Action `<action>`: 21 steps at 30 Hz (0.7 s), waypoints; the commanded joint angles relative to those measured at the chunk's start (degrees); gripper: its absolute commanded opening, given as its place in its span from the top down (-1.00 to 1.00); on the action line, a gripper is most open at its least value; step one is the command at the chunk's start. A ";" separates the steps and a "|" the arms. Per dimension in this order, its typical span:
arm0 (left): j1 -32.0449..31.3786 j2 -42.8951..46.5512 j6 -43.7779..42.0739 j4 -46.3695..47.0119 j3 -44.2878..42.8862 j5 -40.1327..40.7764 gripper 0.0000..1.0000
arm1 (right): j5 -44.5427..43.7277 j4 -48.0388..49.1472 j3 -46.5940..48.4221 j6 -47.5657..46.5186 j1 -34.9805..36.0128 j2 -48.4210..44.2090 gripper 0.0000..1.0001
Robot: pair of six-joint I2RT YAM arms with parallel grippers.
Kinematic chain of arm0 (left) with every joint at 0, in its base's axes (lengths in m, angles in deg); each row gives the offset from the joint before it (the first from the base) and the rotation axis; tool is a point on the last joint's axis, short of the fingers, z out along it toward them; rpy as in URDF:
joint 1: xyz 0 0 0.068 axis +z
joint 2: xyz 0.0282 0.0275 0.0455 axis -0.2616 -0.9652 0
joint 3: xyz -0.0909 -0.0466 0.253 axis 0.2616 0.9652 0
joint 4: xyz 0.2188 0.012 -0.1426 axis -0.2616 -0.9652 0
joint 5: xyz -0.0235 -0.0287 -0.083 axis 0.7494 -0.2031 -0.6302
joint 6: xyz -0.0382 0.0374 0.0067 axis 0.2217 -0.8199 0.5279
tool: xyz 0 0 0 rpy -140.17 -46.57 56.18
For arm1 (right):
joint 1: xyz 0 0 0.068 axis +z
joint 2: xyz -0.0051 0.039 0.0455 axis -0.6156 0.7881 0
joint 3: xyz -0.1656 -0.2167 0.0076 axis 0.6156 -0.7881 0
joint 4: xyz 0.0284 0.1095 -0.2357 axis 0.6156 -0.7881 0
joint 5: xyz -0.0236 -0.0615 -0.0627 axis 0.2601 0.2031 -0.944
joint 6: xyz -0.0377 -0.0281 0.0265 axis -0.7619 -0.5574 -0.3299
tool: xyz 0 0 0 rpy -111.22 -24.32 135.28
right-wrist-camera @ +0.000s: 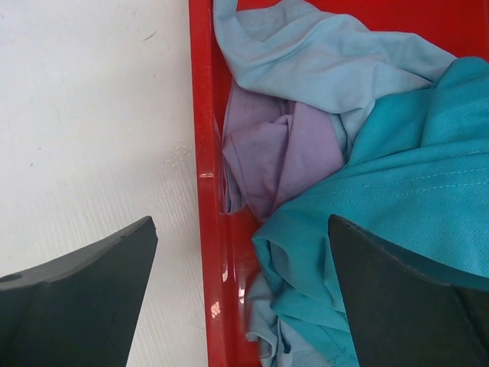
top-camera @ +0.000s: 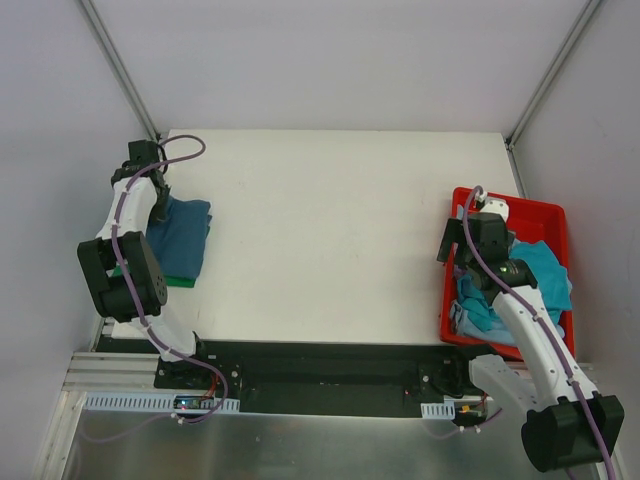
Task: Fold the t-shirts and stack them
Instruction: Put the neatly folded tshirt into the corner of the board with the left arm
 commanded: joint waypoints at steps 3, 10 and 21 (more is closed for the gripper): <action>2.17 -1.72 -0.46 0.48 -2.22 -0.58 -0.55 | -1.81 -1.74 2.46 -0.98 -0.24 1.57 -0.93; 2.44 -2.17 3.32 0.30 -7.50 -0.23 -0.98 | -1.29 -2.53 3.42 -0.81 -0.24 2.11 -0.93; 1.82 10.13 24.21 -0.23 -12.33 -26.12 -0.98 | 0.21 -1.56 3.60 0.69 -0.33 -0.88 -0.93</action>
